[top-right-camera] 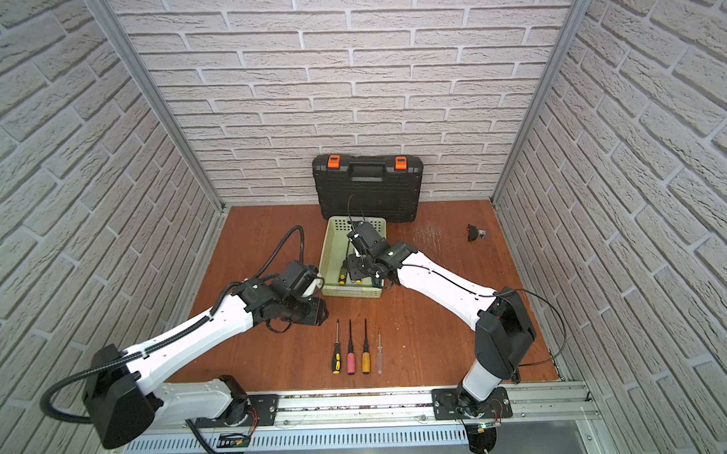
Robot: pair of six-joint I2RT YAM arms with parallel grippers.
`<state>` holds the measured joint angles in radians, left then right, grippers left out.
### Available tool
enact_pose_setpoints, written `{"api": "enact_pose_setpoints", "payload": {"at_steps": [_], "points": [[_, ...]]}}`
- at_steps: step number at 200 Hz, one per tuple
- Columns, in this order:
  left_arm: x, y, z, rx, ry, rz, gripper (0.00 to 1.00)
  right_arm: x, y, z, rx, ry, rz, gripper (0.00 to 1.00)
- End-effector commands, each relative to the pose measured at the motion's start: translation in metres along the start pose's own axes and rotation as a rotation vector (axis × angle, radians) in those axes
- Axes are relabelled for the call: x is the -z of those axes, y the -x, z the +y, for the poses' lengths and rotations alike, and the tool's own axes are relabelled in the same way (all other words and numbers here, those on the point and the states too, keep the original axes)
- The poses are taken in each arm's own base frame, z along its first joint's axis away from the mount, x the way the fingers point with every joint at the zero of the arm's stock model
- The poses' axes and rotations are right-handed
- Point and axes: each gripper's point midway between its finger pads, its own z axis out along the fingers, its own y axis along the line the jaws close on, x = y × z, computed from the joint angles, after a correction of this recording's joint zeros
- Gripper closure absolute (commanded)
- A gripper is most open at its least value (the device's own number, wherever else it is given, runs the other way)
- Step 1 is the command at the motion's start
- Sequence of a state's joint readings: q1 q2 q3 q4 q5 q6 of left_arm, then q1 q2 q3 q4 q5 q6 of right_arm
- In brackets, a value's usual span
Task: Put the screwdriver in the bin
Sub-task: 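Withdraw the right gripper from the basket while the left gripper moves toward the screwdrivers, then lower the left gripper onto the black-yellow screwdriver handle and close it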
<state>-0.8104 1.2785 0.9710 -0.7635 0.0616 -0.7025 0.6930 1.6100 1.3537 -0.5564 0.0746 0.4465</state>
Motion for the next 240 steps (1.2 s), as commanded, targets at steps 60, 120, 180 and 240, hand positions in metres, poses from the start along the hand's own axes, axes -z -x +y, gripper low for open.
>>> {"api": "enact_pose_setpoints", "payload": {"at_steps": [60, 120, 180, 240], "points": [[-0.039, -0.04, -0.023, -0.013, 0.028, 0.139, 0.46, 0.031, -0.014, 0.003, 0.049, 0.059, -0.097, 0.6], [-0.064, -0.074, -0.039, 0.018, 0.039, 0.238, 0.43, 0.025, -0.035, -0.012, 0.04, 0.007, -0.052, 0.59], [-0.078, -0.092, -0.031, 0.032, 0.102, 0.297, 0.44, 0.023, -0.038, -0.013, 0.043, 0.004, -0.045, 0.59], [-0.093, -0.1, -0.027, 0.05, 0.1, 0.312, 0.53, 0.019, -0.044, -0.015, 0.03, 0.005, -0.033, 0.59]]}}
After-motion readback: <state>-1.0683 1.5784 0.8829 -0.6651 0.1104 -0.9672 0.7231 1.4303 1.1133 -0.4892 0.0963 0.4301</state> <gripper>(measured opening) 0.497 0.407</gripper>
